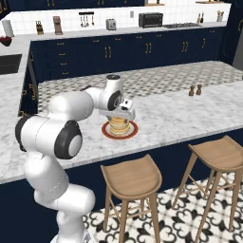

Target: Take the strawberry from the fridge and place it on top of the pancake, located on the dining counter.

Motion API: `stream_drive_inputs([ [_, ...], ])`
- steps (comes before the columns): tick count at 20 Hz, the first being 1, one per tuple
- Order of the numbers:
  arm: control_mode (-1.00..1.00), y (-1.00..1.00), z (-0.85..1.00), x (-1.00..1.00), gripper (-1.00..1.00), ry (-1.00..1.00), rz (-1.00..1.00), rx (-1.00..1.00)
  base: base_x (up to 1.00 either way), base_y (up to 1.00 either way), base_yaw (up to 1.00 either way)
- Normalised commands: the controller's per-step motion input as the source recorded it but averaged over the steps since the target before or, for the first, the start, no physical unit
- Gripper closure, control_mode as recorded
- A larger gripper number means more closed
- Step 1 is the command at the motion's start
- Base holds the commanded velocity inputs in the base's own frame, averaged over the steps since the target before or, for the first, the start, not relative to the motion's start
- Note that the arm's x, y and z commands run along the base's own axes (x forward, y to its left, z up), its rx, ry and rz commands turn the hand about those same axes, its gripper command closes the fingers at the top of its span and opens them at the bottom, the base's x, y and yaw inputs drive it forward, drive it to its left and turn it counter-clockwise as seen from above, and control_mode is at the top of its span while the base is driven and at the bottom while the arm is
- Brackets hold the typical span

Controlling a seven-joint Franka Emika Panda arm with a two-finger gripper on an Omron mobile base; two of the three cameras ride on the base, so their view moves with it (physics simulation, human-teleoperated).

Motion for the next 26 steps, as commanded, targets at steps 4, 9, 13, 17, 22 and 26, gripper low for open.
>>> stream_drive_inputs([
  [4, -1.0, -0.24, -0.02, -0.81, -1.0, -0.04, 0.0, 0.0, 0.0, 0.0, 0.0],
  [9, -1.0, -0.09, 0.0, -0.22, -1.0, 0.01, 0.0, 0.0, 0.0, 0.0, 0.0],
  [13, -1.0, 0.0, 0.0, 0.0, -1.0, 0.0, 0.0, 0.0, 0.0, 0.0, 0.0],
  [17, -1.0, 0.0, 0.0, 0.0, -1.0, 0.0, 0.0, 0.0, 0.0, 0.0, 0.0],
  [22, -1.0, 0.0, 0.0, -0.07, -1.0, 0.0, 0.0, 0.0, 0.0, 0.0, 0.0],
  [26, -1.0, 0.0, 0.0, -0.09, -1.0, 0.0, 0.0, 0.0, 0.0, 0.0, 0.0],
])
